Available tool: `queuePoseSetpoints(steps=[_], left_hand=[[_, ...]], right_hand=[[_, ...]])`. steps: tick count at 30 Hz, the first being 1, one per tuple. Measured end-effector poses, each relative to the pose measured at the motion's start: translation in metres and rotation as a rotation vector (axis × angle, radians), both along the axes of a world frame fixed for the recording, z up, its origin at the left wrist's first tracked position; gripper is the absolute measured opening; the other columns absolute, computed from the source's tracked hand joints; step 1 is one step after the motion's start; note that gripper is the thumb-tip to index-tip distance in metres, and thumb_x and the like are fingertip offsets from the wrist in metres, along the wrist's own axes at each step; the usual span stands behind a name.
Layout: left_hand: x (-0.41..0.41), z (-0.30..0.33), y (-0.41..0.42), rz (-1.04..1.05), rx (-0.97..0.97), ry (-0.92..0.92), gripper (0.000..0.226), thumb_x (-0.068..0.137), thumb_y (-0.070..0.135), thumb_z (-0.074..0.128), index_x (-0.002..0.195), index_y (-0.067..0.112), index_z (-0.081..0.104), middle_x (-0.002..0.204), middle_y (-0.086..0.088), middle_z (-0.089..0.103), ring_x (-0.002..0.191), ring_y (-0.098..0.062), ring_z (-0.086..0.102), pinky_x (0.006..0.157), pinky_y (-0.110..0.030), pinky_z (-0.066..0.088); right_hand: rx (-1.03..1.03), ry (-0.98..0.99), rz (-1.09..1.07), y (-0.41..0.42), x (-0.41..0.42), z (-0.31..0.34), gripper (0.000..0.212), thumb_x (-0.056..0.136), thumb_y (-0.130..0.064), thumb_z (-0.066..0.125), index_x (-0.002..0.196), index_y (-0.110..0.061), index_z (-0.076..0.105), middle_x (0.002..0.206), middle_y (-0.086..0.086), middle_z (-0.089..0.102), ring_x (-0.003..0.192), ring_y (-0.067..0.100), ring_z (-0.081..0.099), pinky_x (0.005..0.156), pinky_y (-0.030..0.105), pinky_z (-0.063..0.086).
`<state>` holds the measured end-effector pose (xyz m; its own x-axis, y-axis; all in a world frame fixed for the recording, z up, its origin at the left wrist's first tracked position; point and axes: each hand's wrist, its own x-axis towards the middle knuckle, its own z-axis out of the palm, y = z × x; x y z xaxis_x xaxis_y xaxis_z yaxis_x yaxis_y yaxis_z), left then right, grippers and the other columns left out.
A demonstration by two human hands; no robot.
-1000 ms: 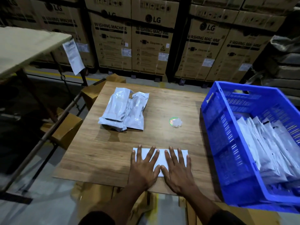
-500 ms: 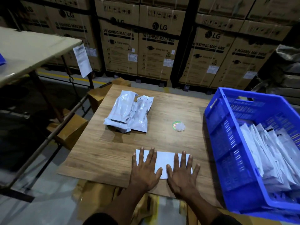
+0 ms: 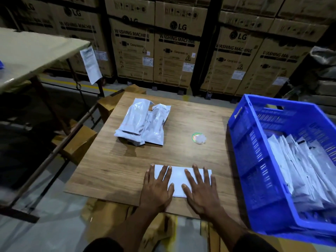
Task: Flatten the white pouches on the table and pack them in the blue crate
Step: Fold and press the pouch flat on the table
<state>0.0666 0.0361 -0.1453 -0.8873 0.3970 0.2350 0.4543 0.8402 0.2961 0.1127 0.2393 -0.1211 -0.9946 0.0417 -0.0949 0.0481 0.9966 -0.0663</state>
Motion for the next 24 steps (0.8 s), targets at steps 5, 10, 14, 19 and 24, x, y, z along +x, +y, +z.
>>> queuePoseSetpoints(steps=[5, 10, 14, 19, 24], left_hand=[[0.003, 0.005, -0.007, -0.004, -0.05, -0.039, 0.062, 0.098, 0.053, 0.044, 0.154, 0.026, 0.043, 0.162, -0.004, 0.037, 0.148, -0.046, 0.028, 0.114, -0.062, 0.029], [0.004, 0.005, -0.009, -0.008, -0.067, -0.032, 0.064, 0.097, 0.053, 0.045, 0.155, 0.026, 0.041, 0.164, -0.007, 0.033, 0.15, -0.044, 0.026, 0.115, -0.063, 0.026], [0.002, 0.005, -0.009, -0.031, -0.066, -0.035, 0.065, 0.096, 0.052, 0.047, 0.155, 0.025, 0.041, 0.164, -0.008, 0.032, 0.149, -0.047, 0.026, 0.115, -0.064, 0.027], [0.001, 0.004, -0.01, -0.037, -0.064, -0.015, 0.066, 0.097, 0.054, 0.046, 0.156, 0.027, 0.039, 0.165, -0.006, 0.03, 0.15, -0.046, 0.023, 0.117, -0.064, 0.023], [-0.019, 0.004, -0.01, -0.076, -0.154, -0.048, 0.064, 0.1, 0.059, 0.034, 0.158, 0.032, 0.033, 0.167, -0.002, 0.026, 0.152, -0.043, 0.021, 0.12, -0.06, 0.014]], right_hand=[[0.005, -0.051, -0.039, 0.012, 0.009, 0.008, 0.07, 0.095, -0.071, 0.006, 0.156, -0.041, -0.01, 0.164, -0.005, -0.025, 0.151, 0.032, -0.016, 0.121, 0.052, -0.003], [-0.001, -0.104, -0.064, 0.002, 0.004, 0.022, 0.073, 0.099, -0.066, 0.011, 0.159, -0.027, -0.006, 0.164, 0.007, -0.023, 0.151, 0.037, -0.016, 0.119, 0.055, -0.009], [-0.02, -0.018, 0.127, -0.005, 0.004, 0.017, 0.07, 0.099, -0.067, 0.008, 0.16, -0.032, 0.006, 0.167, -0.001, -0.009, 0.153, 0.033, -0.008, 0.117, 0.056, -0.006], [-0.025, -0.006, 0.226, 0.009, 0.014, 0.011, 0.077, 0.097, -0.071, 0.012, 0.16, -0.029, 0.002, 0.166, -0.003, -0.014, 0.152, 0.025, -0.019, 0.118, 0.055, -0.005], [-0.04, 0.114, 0.322, 0.012, 0.018, 0.018, 0.045, 0.096, -0.057, 0.043, 0.127, -0.025, 0.052, 0.157, 0.007, 0.037, 0.148, 0.035, 0.027, 0.108, 0.06, 0.033]])
